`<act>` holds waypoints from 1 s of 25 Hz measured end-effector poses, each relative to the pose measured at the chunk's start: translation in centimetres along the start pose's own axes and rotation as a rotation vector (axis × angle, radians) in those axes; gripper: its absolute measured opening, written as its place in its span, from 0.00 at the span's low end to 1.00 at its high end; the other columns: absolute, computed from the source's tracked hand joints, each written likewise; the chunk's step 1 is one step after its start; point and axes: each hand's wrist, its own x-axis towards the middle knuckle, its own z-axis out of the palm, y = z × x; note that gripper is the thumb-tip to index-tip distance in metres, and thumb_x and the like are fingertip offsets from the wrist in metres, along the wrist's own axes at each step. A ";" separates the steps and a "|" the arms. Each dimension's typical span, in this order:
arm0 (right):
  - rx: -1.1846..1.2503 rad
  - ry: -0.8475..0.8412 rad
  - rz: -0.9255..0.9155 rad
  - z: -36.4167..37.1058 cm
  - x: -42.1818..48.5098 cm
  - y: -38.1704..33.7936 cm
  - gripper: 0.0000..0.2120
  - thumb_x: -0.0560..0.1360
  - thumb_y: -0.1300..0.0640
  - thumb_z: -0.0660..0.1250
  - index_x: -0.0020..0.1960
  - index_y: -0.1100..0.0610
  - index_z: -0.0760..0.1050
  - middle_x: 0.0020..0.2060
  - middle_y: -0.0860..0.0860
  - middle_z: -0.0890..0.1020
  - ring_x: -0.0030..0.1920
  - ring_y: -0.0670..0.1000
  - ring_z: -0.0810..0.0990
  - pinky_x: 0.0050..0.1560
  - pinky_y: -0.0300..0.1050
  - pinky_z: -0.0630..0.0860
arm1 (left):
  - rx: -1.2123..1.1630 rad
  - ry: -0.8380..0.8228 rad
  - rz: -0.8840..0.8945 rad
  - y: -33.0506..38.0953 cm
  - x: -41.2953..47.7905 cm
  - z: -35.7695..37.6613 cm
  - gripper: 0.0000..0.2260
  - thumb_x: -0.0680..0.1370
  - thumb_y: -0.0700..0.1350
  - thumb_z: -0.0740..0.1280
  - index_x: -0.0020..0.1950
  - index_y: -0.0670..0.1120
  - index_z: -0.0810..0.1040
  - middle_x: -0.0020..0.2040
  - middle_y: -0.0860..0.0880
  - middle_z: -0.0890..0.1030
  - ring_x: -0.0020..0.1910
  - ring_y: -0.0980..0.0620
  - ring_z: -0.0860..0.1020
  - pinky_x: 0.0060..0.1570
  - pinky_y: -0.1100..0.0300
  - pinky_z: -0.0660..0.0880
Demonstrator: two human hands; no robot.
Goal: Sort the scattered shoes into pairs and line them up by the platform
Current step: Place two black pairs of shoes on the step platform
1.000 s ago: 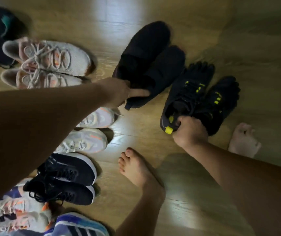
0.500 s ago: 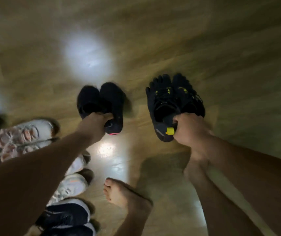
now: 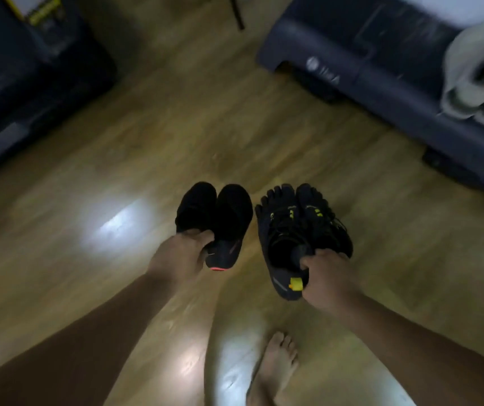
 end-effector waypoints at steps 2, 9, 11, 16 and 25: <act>-0.012 0.054 0.050 -4.3 2.2 3.9 0.19 0.61 0.54 0.67 0.51 0.45 0.79 0.43 0.47 0.78 0.49 0.51 0.77 0.43 0.45 0.61 | 0.008 0.033 0.046 4.4 5.3 -3.2 0.08 0.77 0.41 0.63 0.55 0.47 0.76 0.48 0.46 0.78 0.46 0.42 0.79 0.44 0.50 0.77; 0.049 0.170 0.280 -15.6 11.1 14.3 0.18 0.61 0.52 0.69 0.51 0.44 0.80 0.44 0.47 0.79 0.48 0.51 0.77 0.43 0.43 0.62 | -0.074 0.150 0.199 14.1 21.7 -10.2 0.05 0.76 0.38 0.66 0.50 0.45 0.78 0.44 0.49 0.78 0.36 0.53 0.75 0.33 0.62 0.68; 0.071 0.211 0.315 -18.0 14.7 17.0 0.17 0.61 0.52 0.70 0.50 0.45 0.80 0.43 0.47 0.79 0.46 0.52 0.76 0.43 0.43 0.63 | -0.116 0.143 0.250 15.4 27.2 -11.5 0.05 0.75 0.35 0.68 0.47 0.43 0.79 0.42 0.47 0.80 0.36 0.50 0.78 0.32 0.62 0.70; 0.080 0.219 0.326 -23.9 22.1 21.0 0.15 0.63 0.52 0.69 0.50 0.47 0.80 0.43 0.48 0.78 0.49 0.52 0.75 0.45 0.44 0.63 | -0.063 0.221 0.328 17.6 37.3 -16.2 0.07 0.71 0.33 0.72 0.42 0.42 0.78 0.35 0.52 0.74 0.29 0.55 0.71 0.26 0.70 0.61; 0.023 0.317 0.418 -27.6 38.7 30.5 0.15 0.67 0.48 0.68 0.52 0.49 0.79 0.47 0.51 0.79 0.53 0.56 0.74 0.52 0.50 0.64 | -0.062 0.360 0.270 21.6 56.4 -17.6 0.05 0.72 0.35 0.73 0.42 0.38 0.78 0.39 0.43 0.78 0.31 0.47 0.77 0.28 0.63 0.69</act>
